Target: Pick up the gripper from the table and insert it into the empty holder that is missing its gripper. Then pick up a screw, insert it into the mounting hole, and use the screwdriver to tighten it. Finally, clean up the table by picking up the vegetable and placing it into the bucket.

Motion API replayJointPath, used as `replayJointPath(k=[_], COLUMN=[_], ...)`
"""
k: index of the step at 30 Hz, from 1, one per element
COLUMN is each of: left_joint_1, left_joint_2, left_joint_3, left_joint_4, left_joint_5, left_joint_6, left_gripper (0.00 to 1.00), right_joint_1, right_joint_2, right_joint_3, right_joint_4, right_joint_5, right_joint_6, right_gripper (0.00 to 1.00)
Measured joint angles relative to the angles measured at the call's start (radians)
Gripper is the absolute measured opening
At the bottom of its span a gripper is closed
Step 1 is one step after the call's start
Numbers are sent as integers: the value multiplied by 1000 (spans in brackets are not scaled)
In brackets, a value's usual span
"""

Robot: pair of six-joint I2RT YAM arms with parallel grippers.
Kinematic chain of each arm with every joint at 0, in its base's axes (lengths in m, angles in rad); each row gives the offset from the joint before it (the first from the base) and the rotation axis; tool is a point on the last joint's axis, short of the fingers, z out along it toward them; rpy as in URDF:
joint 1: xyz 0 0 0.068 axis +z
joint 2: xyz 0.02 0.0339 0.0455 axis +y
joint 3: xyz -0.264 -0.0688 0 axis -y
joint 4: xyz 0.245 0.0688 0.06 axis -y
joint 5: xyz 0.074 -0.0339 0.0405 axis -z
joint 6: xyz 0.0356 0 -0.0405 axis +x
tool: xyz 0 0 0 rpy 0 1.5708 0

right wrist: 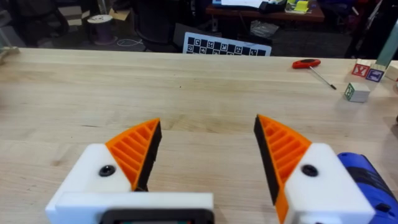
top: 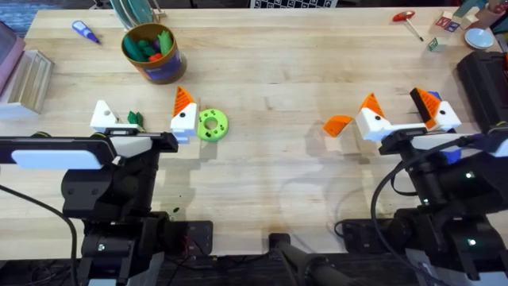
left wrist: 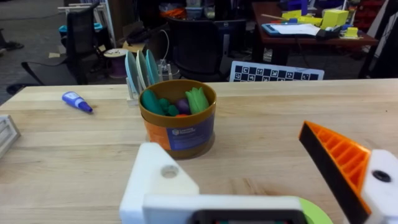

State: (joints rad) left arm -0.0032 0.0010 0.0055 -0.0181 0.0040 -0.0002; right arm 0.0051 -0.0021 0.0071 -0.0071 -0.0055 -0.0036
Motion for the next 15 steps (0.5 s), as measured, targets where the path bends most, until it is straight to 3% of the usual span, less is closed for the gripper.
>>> replayJointPath(k=[11, 13, 15], left_joint_1=[0, 0, 0], left_joint_2=[0, 0, 2], left_joint_3=[1, 15, 66], left_joint_4=[-17, -69, -165], left_joint_5=[-36, -65, -98], left_joint_6=[0, 1, 0], left_gripper=[986, 986, 986], right_joint_1=[0, 0, 0], right_joint_2=[0, 0, 2], right_joint_3=[0, 6, 38], right_joint_4=[21, 26, -81], right_joint_5=[3, 4, 4], right_joint_6=[0, 8, 19], right_gripper=[922, 922, 921])
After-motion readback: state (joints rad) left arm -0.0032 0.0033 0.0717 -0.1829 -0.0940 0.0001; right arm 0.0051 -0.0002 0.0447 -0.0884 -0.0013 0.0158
